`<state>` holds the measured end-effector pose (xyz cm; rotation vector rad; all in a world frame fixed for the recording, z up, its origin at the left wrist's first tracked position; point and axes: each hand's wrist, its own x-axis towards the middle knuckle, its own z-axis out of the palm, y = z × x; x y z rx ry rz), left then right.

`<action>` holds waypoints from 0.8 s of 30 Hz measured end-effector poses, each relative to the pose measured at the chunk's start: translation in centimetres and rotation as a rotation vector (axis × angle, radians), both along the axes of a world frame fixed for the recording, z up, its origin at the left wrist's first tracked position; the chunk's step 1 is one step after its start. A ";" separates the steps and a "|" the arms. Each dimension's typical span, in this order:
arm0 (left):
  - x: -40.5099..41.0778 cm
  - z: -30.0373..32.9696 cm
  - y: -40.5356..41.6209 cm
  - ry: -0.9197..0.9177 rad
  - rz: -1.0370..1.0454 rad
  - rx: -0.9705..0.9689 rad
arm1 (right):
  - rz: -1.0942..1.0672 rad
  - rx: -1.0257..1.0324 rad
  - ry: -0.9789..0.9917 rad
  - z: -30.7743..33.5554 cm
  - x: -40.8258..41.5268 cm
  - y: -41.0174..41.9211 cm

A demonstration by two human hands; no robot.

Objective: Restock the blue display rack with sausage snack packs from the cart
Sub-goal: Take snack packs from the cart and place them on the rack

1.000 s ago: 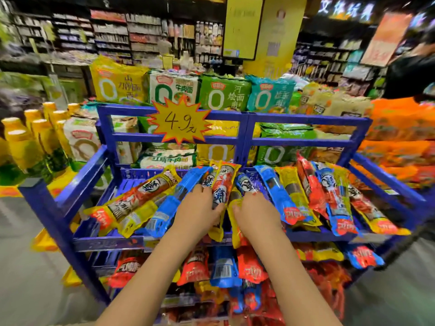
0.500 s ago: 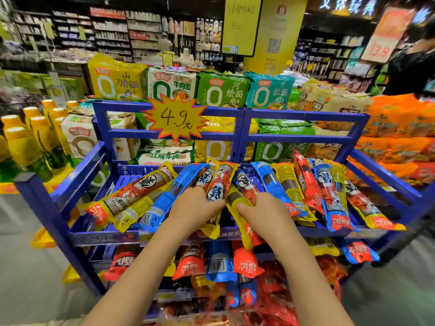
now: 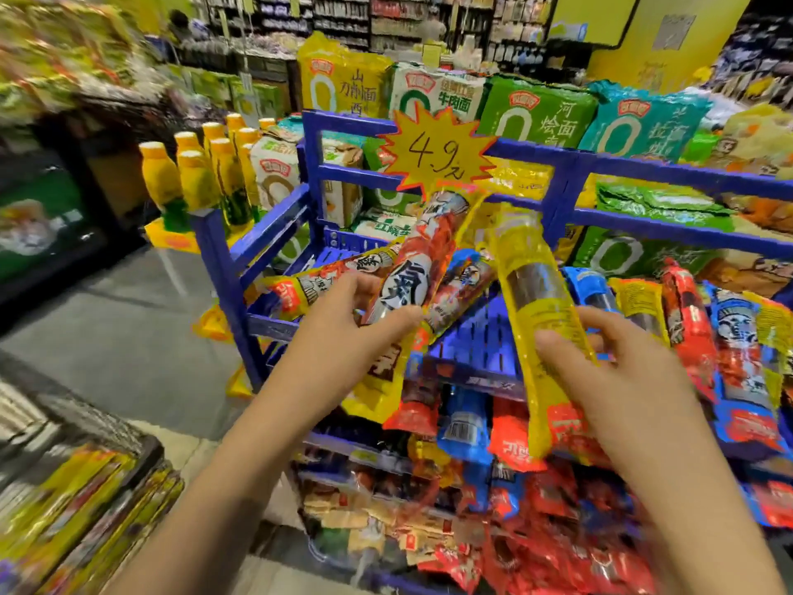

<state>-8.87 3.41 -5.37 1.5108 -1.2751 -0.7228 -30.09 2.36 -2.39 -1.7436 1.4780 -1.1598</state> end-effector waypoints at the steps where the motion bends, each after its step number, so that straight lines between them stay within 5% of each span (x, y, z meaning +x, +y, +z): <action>1: 1.1 -0.6 1.2 0.049 0.041 -0.003 | 0.080 0.036 -0.057 -0.2 1.2 0.2; 9: 11.3 -4.7 14.6 0.282 0.424 0.043 | 0.509 0.244 -0.101 -4.5 13.5 5.5; 24: 33.9 -12.3 39.9 0.253 0.899 0.207 | 0.854 0.566 -0.105 -13.8 41.1 22.7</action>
